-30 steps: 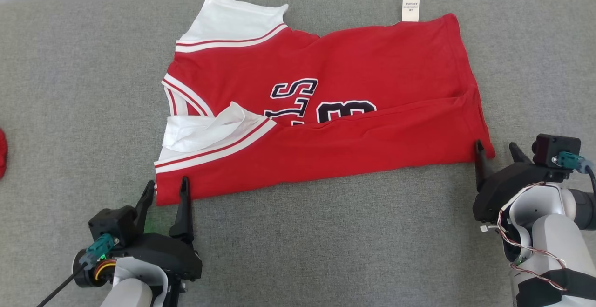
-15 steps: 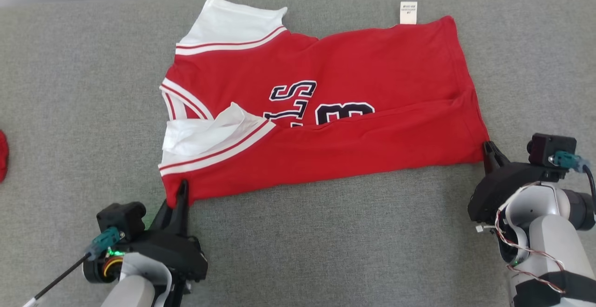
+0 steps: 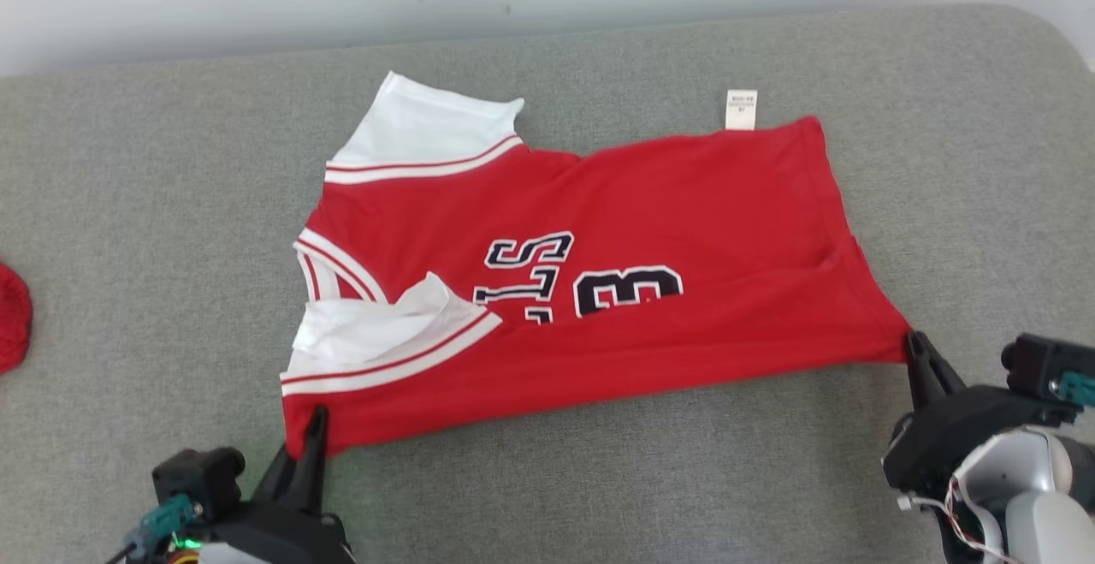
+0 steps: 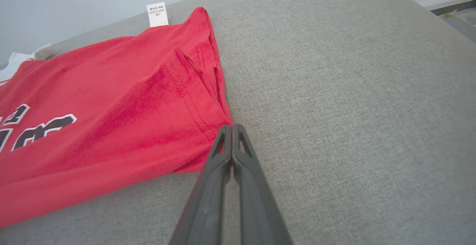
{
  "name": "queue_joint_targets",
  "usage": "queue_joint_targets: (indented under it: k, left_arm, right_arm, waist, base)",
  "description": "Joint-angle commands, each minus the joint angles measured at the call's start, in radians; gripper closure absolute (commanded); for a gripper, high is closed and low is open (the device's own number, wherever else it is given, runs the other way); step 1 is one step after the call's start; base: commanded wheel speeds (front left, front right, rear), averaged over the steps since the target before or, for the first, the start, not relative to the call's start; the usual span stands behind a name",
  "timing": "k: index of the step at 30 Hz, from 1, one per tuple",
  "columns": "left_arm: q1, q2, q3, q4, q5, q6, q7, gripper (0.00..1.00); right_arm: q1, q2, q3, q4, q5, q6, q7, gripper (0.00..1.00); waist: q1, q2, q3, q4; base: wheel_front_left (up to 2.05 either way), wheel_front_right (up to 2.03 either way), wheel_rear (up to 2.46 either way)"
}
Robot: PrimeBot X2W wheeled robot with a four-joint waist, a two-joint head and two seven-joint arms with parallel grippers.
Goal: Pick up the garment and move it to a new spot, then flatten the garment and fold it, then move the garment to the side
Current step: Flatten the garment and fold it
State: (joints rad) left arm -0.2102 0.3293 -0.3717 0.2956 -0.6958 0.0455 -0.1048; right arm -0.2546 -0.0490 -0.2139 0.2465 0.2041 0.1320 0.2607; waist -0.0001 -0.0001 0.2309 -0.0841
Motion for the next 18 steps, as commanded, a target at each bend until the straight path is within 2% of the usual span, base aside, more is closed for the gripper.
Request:
queue_joint_targets:
  k: [1, 8, 14, 15, 16, 17, 18]
  left_arm:
    - [0.036, 0.010, 0.000, -0.026, -0.007, 0.013, 0.002, 1.00]
    - [0.149, 0.020, -0.021, -0.115, -0.010, 0.055, 0.031, 1.00]
    - [0.211, 0.009, -0.028, -0.121, -0.025, 0.068, 0.035, 1.00]
    - [0.217, 0.008, -0.028, -0.117, -0.024, 0.069, 0.030, 0.91]
    - [0.223, 0.006, -0.027, -0.112, -0.023, 0.072, 0.025, 0.00]
    - [0.228, 0.005, -0.028, -0.106, -0.024, 0.071, 0.019, 0.00]
    - [0.230, 0.004, -0.029, -0.101, -0.023, 0.070, 0.017, 0.00]
  right_arm:
    - [0.036, -0.003, -0.010, -0.019, 0.016, -0.003, 0.005, 1.00]
    - [0.152, -0.002, -0.019, -0.067, 0.058, -0.003, 0.032, 1.00]
    - [0.206, -0.002, -0.017, -0.059, 0.062, -0.003, 0.047, 1.00]
    - [0.211, -0.003, -0.017, -0.057, 0.059, -0.003, 0.052, 1.00]
    - [0.213, -0.002, -0.014, -0.055, 0.054, -0.003, 0.053, 0.99]
    - [0.214, -0.002, -0.009, -0.053, 0.046, -0.003, 0.055, 0.15]
    - [0.213, -0.003, -0.008, -0.052, 0.044, -0.003, 0.056, 0.00]
  waist:
    - [0.0001, 0.0001, -0.012, -0.007]
    - [0.0001, 0.0001, -0.032, -0.014]
    - [0.0001, 0.0001, -0.044, -0.021]
    - [0.0001, 0.0001, -0.046, -0.022]
    - [0.0001, 0.0001, -0.048, -0.023]
    - [0.0001, 0.0001, -0.049, -0.024]
    - [0.0001, 0.0001, -0.050, -0.024]
  base:
    - [0.00, 0.00, 0.00]
    - [0.00, 0.00, 0.00]
    - [0.00, 0.00, 0.00]
    - [0.00, 0.00, 0.00]
    - [0.00, 0.00, 0.00]
    - [0.00, 0.00, 0.00]
    - [0.00, 0.00, 0.00]
